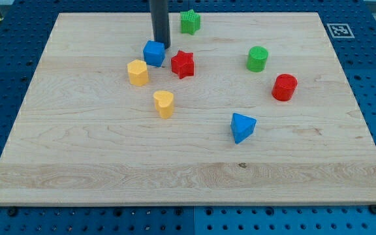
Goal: Move red star to the top of yellow heart
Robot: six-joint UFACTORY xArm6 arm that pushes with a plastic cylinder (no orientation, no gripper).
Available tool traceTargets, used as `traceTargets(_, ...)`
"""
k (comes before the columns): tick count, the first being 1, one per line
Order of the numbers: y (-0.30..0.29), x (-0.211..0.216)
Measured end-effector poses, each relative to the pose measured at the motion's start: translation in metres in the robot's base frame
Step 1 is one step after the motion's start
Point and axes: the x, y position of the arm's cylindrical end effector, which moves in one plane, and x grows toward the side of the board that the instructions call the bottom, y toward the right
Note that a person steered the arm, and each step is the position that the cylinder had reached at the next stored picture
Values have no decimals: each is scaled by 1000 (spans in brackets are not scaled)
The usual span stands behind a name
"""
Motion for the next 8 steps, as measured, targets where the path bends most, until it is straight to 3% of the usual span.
traceTargets(4, 113, 25)
traceTargets(7, 49, 30)
traceTargets(8, 56, 32)
